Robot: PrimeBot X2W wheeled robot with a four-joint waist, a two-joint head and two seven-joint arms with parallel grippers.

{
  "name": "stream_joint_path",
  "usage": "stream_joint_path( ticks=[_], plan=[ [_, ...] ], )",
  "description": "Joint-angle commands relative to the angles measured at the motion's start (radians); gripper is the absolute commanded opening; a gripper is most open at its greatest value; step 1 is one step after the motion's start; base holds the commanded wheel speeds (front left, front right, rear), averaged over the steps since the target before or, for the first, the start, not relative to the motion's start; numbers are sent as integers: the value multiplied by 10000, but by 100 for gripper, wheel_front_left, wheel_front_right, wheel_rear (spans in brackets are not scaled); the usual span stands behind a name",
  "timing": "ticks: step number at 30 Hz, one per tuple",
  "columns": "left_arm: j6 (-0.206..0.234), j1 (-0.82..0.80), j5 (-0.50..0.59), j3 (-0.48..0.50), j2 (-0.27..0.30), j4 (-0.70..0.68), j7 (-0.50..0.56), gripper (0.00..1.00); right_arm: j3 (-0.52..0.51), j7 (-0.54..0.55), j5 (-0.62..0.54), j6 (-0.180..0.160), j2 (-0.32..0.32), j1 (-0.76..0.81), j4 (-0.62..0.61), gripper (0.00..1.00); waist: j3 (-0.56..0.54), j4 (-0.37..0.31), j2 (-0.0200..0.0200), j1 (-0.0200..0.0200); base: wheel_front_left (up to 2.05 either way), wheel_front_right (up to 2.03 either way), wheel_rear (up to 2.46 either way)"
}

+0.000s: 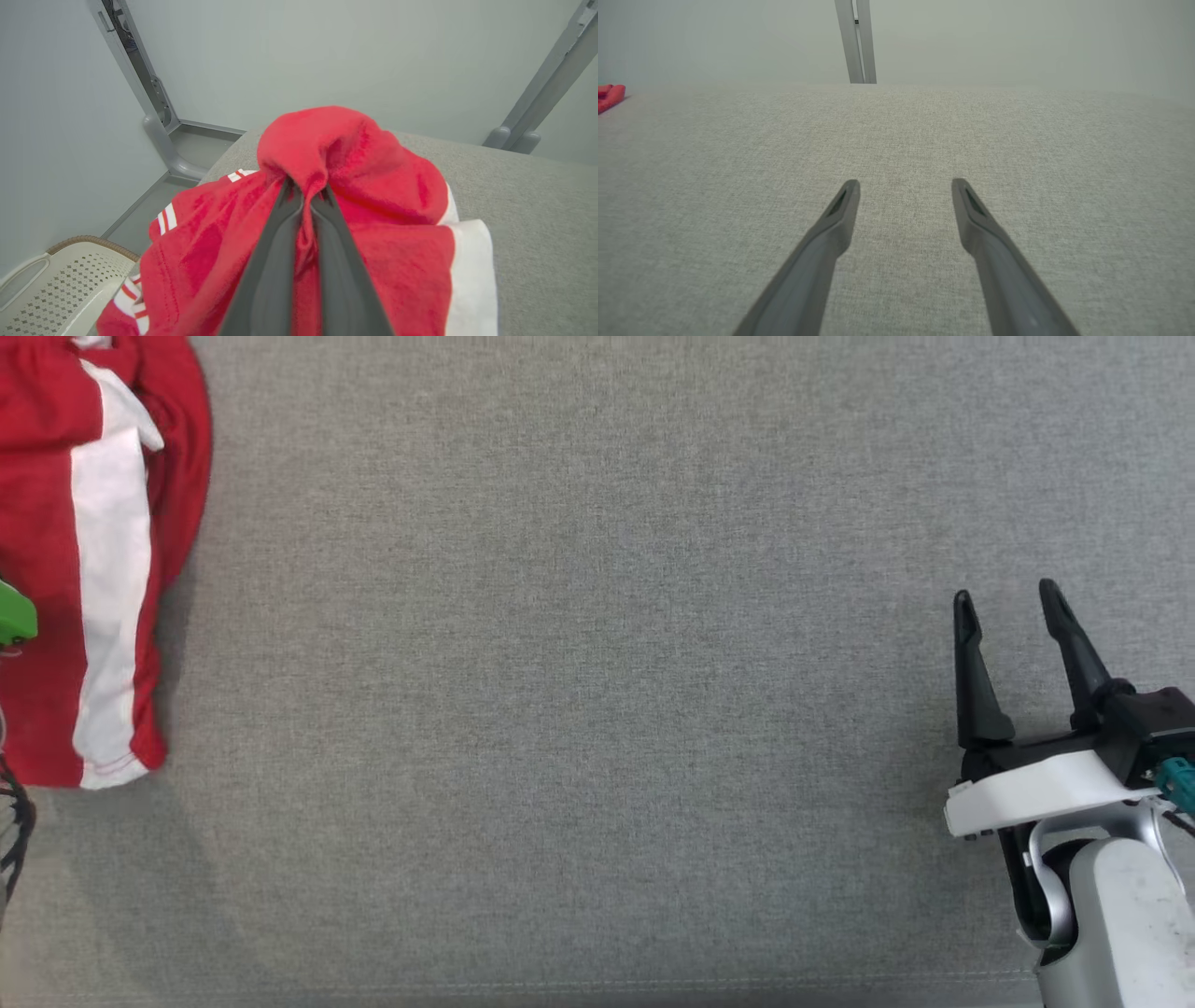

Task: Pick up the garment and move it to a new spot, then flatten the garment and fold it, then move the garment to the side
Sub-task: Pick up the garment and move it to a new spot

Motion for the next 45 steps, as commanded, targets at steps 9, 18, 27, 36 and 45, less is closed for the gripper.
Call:
stream_joint_path(
  ticks=[9, 18, 27, 36, 45],
  plan=[
    [-16, -572, 452, -470, 472, -1631, -444, 0, 383, -506, 352, 1, 308, 115, 1032, 100, -1468, -228, -1, 0, 0, 0, 0],
    [226, -1035, 846, -1114, 354, -4407, 420, 0, 565, -871, 678, 1, 528, 195, 1896, 100, -2334, -1181, -1, 0, 0, 0, 0],
    [311, -1631, 857, -2265, -711, -6552, 1721, 0, 833, -991, 960, 1, 596, 145, 2521, 100, -2751, -2454, -1, 0, 0, 0, 0],
    [230, -1193, 578, -3559, -2287, -6418, 1857, 0, 1164, -999, 1513, 1, 603, 10, 2416, 100, -2491, -3406, -1, 0, 0, 0, 0],
    [160, 517, 435, -4730, -3283, -5034, 1198, 0, 1261, -1002, 1803, 3, 604, 65, 2259, 100, -2144, -3818, -1, 0, 0, 0, 0]
  ],
)
